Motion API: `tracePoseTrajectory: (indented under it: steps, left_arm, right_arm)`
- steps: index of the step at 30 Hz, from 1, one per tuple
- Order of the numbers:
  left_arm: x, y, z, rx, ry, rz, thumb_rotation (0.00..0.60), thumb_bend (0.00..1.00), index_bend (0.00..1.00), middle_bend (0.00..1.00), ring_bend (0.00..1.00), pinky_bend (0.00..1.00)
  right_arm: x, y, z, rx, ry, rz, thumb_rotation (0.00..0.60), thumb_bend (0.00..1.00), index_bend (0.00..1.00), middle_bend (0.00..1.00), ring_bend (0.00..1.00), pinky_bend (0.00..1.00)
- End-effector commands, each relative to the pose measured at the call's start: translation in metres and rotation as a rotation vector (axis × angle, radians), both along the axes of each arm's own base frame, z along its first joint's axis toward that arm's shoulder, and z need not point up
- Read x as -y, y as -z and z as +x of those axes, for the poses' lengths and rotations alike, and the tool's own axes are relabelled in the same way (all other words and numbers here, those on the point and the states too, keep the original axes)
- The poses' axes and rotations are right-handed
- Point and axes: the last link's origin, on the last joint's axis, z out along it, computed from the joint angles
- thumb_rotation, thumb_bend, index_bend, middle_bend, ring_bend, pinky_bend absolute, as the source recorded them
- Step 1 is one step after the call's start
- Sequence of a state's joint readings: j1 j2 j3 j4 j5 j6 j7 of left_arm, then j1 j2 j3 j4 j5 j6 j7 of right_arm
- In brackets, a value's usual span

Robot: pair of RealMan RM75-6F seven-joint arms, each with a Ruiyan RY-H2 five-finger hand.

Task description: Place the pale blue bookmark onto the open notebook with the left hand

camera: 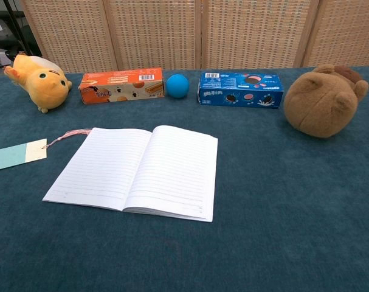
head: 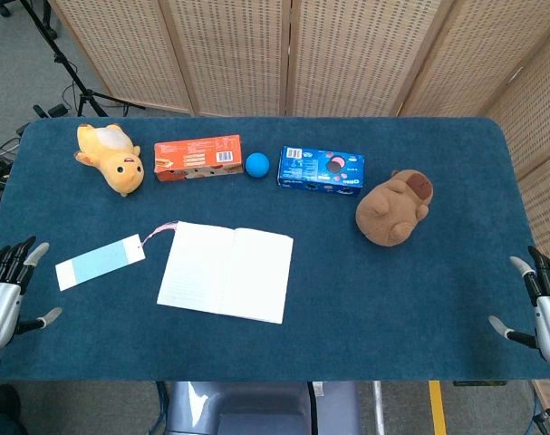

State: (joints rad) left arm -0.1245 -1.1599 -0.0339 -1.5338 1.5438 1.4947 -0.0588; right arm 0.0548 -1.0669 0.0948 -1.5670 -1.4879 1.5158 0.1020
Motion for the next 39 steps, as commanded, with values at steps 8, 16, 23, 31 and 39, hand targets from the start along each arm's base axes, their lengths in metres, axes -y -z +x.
tracePoseTrajectory:
  steps: [8, 16, 23, 31, 39]
  left_arm:
    - [-0.002, 0.002, -0.002, -0.004, -0.020, -0.004, 0.600, 0.00, 0.08, 0.00, 0.00, 0.00]
    - [-0.023, 0.017, -0.022, 0.076, -0.252, -0.096, 0.600, 0.00, 0.08, 0.00, 0.00, 0.00]
    - [-0.050, 0.020, -0.036, 0.103, -0.388, -0.222, 0.600, 0.00, 0.18, 0.00, 0.00, 0.00]
    - [-0.102, 0.024, -0.047, 0.138, -0.480, -0.263, 0.600, 0.00, 0.31, 0.00, 0.00, 0.00]
    - [-0.118, 0.027, -0.052, 0.114, -0.513, -0.257, 0.600, 0.00, 0.34, 0.00, 0.00, 0.00]
  right_arm:
    - [0.001, 0.000, -0.001, 0.004, 0.004, 0.001, 0.600, 0.04, 0.11, 0.00, 0.00, 0.00]
    - [0.001, -0.001, -0.001, 0.010, 0.006, 0.001, 0.600, 0.04, 0.11, 0.00, 0.00, 0.00]
    - [0.001, 0.000, -0.001, 0.008, 0.008, 0.005, 0.600, 0.04, 0.11, 0.00, 0.00, 0.00]
    - [0.001, 0.000, -0.001, 0.012, 0.010, 0.003, 0.600, 0.04, 0.11, 0.00, 0.00, 0.00]
    - [0.001, -0.002, -0.001, 0.020, 0.010, 0.002, 0.600, 0.04, 0.11, 0.00, 0.00, 0.00]
